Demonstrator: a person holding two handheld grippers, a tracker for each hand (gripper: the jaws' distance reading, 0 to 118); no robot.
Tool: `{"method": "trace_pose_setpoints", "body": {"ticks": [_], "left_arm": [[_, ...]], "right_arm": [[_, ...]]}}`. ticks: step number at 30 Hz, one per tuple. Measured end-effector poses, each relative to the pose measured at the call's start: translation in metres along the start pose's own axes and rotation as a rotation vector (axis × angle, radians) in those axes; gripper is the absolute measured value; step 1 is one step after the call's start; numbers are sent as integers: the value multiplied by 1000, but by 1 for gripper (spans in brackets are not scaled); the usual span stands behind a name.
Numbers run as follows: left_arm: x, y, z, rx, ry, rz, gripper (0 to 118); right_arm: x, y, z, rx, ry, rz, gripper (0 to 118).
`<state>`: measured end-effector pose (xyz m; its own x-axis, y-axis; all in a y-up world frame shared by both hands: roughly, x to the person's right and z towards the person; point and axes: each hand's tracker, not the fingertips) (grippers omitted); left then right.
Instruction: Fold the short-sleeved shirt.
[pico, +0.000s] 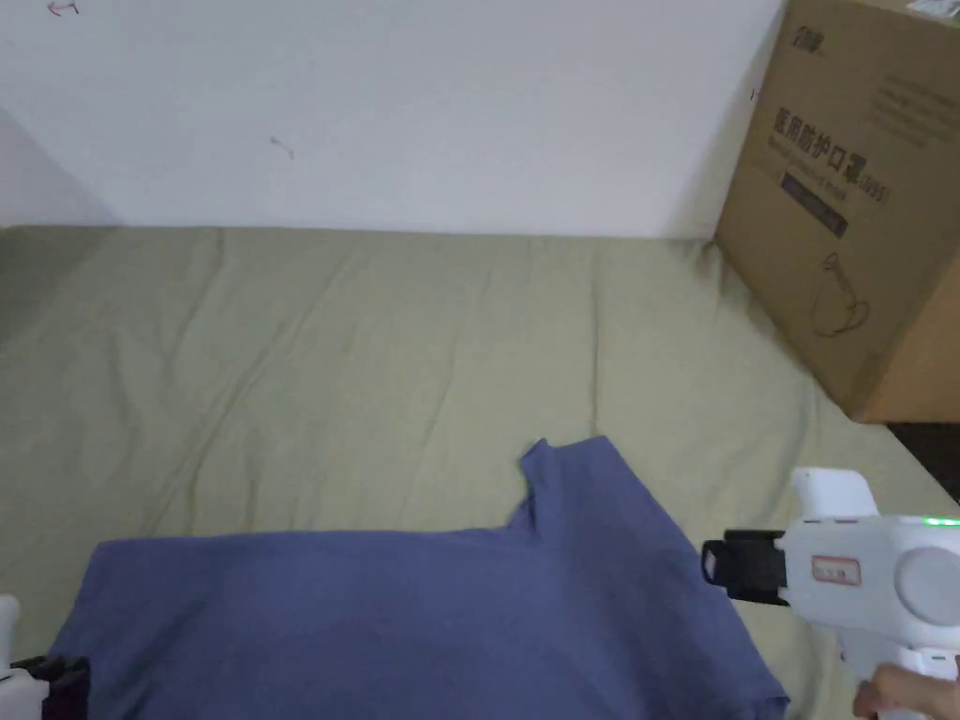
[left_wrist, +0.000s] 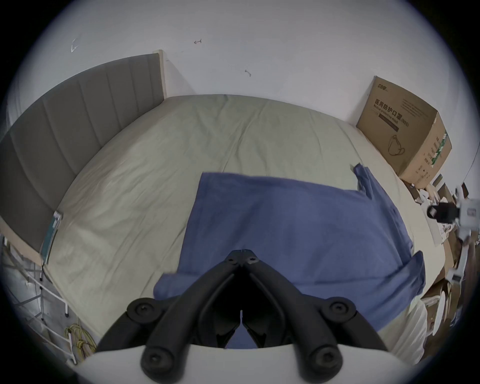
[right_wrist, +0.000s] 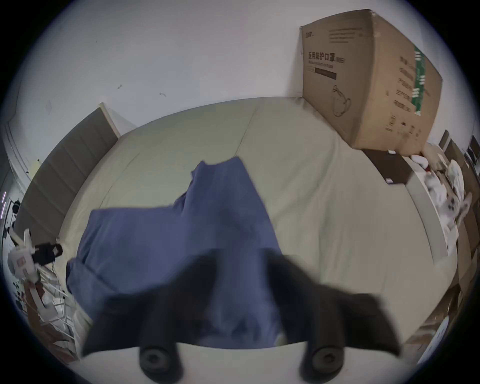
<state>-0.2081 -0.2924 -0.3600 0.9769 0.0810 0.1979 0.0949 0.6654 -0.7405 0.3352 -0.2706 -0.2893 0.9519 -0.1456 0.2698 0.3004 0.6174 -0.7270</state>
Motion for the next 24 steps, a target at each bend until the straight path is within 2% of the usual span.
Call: {"method": "trace_pose_setpoints", "body": {"ticks": [2, 5, 6, 7, 8, 9, 10, 11, 12, 13, 14, 15, 16, 17, 19, 24], "left_arm": [[6, 10, -11, -3, -2, -6, 0], [14, 16, -23, -16, -5, -20, 0], [18, 16, -26, -21, -4, -32, 0], [21, 16, -30, -25, 1, -53, 0], [23, 15, -35, -37, 12, -72, 0], [25, 15, -39, -53, 22, -77, 0], [25, 15, -43, -56, 25, -74, 0], [25, 15, -47, -66, 26, -71, 0], [25, 15, -50, -76, 23, -70, 0], [25, 15, -53, -75, 17, -68, 0], [26, 16, -55, -75, 11, -62, 0], [27, 16, -58, -80, 4, -59, 0], [28, 17, -60, -82, 2, -59, 0], [29, 17, -61, -83, 4, -59, 0], [29, 18, -59, -82, 3, -63, 0], [16, 33, -57, -64, -6, -49, 0]], "right_arm": [[7, 25, -38, -44, 28, 2, 98], [16, 49, -101, -140, -41, -88, 96], [19, 50, -122, -183, -8, -90, 90], [19, 49, -136, -211, 11, -85, 69], [19, 47, -154, -257, 2, -72, 40], [17, 45, -172, -300, -60, -34, 36], [15, 42, -182, -308, -150, -36, 36], [26, 40, -191, -274, -111, -75, 36], [26, 41, -187, -270, -114, -80, 36], [26, 43, -182, -272, -105, -64, 36], [26, 44, -178, -271, -94, -9, 34], [27, 45, -175, -278, -88, 30, 28], [27, 47, -174, -275, -95, 19, 12], [27, 49, -173, -272, -95, 8, 4], [26, 53, -169, -274, -84, -29, 1], [20, 63, -146, -224, -66, 36, 1]]}}
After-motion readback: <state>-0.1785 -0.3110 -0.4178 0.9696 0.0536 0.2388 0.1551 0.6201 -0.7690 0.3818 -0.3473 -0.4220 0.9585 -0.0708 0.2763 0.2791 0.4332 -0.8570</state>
